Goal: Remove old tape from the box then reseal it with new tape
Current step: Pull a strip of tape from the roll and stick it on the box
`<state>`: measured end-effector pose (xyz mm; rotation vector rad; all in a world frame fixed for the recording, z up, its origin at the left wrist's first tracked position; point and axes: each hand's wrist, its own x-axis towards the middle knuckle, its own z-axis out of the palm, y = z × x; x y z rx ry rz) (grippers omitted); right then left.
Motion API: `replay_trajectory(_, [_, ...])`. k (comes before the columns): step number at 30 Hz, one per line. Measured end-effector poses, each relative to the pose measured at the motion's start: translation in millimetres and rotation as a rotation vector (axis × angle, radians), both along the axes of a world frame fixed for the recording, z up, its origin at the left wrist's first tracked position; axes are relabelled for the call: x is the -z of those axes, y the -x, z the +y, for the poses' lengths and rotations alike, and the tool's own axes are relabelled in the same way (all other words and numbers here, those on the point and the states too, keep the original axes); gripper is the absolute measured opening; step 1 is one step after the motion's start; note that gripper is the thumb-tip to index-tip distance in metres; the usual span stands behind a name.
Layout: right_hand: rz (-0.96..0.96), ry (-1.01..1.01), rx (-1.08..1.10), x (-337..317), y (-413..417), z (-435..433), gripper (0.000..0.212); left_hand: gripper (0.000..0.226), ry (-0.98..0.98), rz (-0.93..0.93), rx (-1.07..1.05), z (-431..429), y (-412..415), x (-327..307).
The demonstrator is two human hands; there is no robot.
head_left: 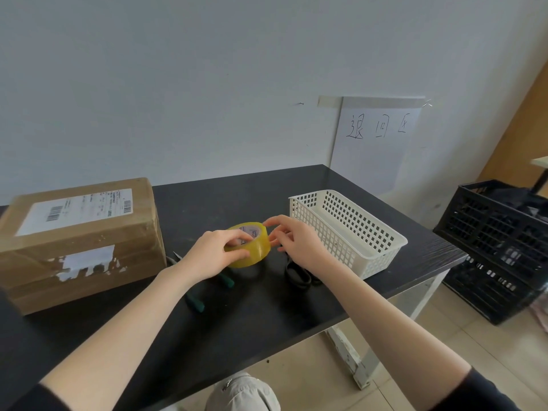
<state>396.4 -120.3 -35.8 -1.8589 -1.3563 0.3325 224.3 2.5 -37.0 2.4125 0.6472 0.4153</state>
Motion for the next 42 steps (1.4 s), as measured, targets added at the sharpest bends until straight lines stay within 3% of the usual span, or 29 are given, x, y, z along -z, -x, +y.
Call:
replay_trajectory(4, [-0.177, -0.057, -0.021, -4.0, 5.4, 1.8, 0.027, 0.033, 0.045, -0.035, 0.021, 2.0, 3.7, -4.5])
replay_trajectory(18, [-0.39, -0.103, -0.062, -8.5, 5.5, 4.1, 0.016, 0.028, 0.14, -0.047, 0.021, 11.7, 8.3, 0.0])
replay_trajectory(25, [-0.591, 0.075, -0.194, -27.1, 3.1, 10.9, 0.003, 0.028, 0.142, -0.006, 0.025, 10.3, 7.8, 0.6])
replay_trajectory(32, [-0.892, 0.489, -0.254, -57.8, 9.9, 15.7, 0.02, 0.027, 0.145, -0.037, 0.029, 11.3, 9.1, 0.0])
replay_trajectory(36, [-0.766, 0.507, -0.215, -66.8, 18.2, 19.5, 0.026, 0.024, 0.161, -0.074, 0.006, 11.1, 10.6, 0.8])
replay_trajectory(42, [-0.215, 0.284, -0.067, -50.9, 16.5, 17.7, 0.01, 0.025, 0.227, -0.109, 0.011, 13.3, 13.5, 2.3])
